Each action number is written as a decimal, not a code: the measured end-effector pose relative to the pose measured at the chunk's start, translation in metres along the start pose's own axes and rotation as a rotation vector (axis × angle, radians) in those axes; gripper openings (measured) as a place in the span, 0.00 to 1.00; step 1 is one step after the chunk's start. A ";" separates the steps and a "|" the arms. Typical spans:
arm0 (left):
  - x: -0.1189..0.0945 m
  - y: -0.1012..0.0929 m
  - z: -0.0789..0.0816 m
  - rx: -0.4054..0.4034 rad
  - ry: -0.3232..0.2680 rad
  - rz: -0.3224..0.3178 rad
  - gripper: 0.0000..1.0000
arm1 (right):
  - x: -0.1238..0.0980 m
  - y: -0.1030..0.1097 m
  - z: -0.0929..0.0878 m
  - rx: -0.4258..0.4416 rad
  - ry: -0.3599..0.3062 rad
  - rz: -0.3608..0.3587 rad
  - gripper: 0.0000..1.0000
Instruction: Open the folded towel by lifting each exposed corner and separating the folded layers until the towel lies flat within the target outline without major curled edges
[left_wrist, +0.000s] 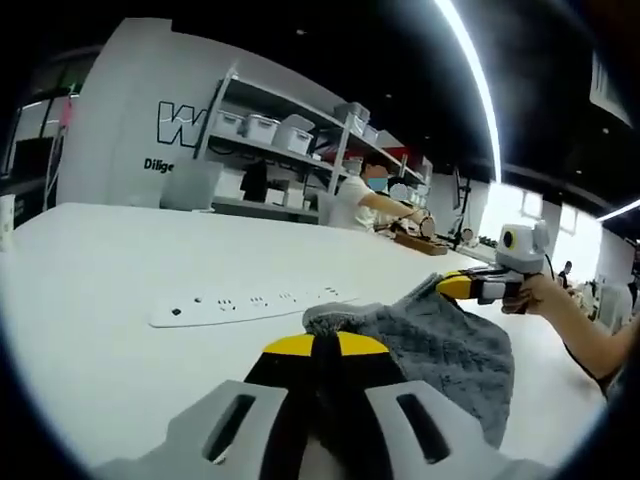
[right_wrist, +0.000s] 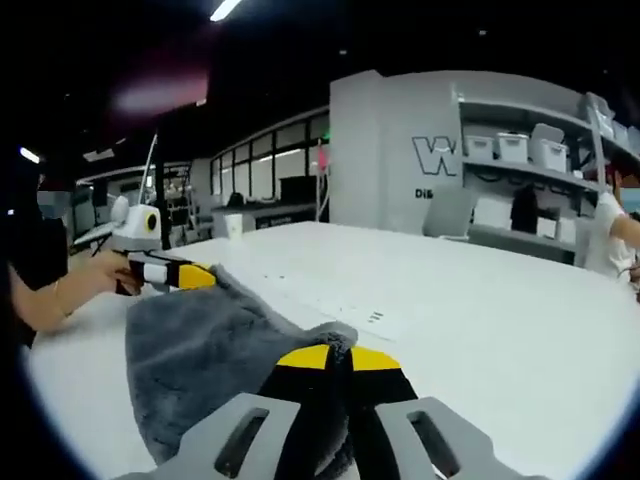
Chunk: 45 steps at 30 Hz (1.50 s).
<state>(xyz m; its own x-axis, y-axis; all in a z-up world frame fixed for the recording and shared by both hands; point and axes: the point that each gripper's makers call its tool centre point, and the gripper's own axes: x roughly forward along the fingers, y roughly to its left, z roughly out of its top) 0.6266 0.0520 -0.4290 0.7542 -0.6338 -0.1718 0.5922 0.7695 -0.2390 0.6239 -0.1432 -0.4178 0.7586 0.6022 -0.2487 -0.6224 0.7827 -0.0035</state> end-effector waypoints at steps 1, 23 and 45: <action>-0.001 -0.001 0.001 0.005 -0.003 0.000 0.04 | -0.001 0.001 0.002 -0.007 -0.009 0.003 0.00; -0.026 -0.033 0.012 0.033 -0.045 -0.056 0.03 | -0.036 0.043 0.035 -0.060 -0.138 0.082 0.00; -0.063 -0.069 0.012 0.083 -0.062 -0.096 0.03 | -0.081 0.101 0.044 -0.166 -0.185 0.186 0.00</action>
<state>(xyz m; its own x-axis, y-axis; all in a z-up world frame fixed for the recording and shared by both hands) 0.5409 0.0397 -0.3904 0.7077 -0.7005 -0.0916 0.6818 0.7112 -0.1711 0.5083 -0.1056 -0.3554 0.6412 0.7632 -0.0794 -0.7655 0.6289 -0.1364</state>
